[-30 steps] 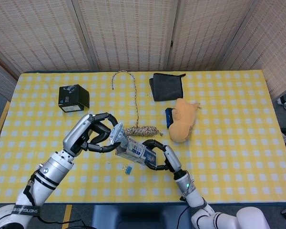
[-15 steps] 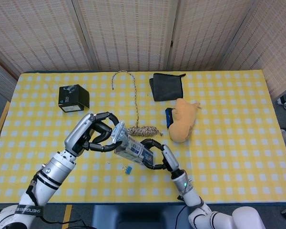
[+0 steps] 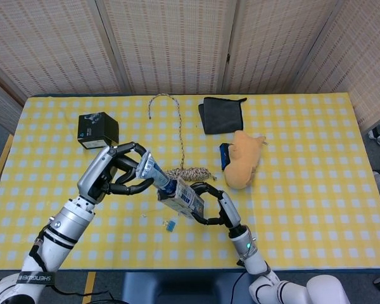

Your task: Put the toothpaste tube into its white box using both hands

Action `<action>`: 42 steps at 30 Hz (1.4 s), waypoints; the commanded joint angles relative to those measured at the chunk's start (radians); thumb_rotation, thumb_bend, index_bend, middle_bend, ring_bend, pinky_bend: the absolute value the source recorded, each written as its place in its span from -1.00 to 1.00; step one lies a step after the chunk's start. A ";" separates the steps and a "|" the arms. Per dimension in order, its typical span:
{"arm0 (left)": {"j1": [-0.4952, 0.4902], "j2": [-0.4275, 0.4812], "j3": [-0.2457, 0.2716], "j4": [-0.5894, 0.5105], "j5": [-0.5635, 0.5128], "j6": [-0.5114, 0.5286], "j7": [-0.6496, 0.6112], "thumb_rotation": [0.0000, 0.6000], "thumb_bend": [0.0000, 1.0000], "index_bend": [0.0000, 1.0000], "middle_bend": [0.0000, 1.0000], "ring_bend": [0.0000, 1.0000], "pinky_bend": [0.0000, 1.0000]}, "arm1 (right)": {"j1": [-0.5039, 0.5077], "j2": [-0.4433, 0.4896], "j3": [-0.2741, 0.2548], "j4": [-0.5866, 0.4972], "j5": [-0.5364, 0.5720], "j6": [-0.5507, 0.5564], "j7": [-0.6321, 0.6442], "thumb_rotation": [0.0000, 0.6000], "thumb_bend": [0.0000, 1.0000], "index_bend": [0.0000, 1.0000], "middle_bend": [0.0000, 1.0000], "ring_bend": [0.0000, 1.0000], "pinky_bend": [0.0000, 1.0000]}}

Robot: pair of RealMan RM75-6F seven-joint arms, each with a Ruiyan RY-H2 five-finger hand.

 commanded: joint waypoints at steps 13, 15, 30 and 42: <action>-0.006 -0.046 0.024 0.000 0.016 -0.002 0.048 1.00 -0.28 0.60 1.00 1.00 1.00 | -0.006 0.042 0.017 -0.078 0.008 0.024 -0.017 1.00 -0.35 -0.17 -0.34 -0.23 -0.19; -0.010 -0.067 0.038 0.000 0.023 0.001 0.065 1.00 -0.25 0.57 1.00 1.00 1.00 | -0.005 0.046 0.015 -0.092 0.008 0.018 -0.029 1.00 -0.35 -0.17 -0.34 -0.23 -0.19; -0.009 -0.097 0.043 0.000 0.053 0.006 0.096 1.00 -0.61 -1.00 1.00 1.00 1.00 | -0.011 0.061 0.002 -0.125 0.008 0.005 -0.049 1.00 -0.35 -0.17 -0.34 -0.23 -0.19; 0.094 -0.063 0.117 0.000 0.207 0.152 0.273 1.00 -0.61 -1.00 0.55 0.53 0.70 | -0.034 0.120 -0.006 -0.145 -0.010 0.048 -0.088 1.00 -0.35 -0.17 -0.34 -0.23 -0.19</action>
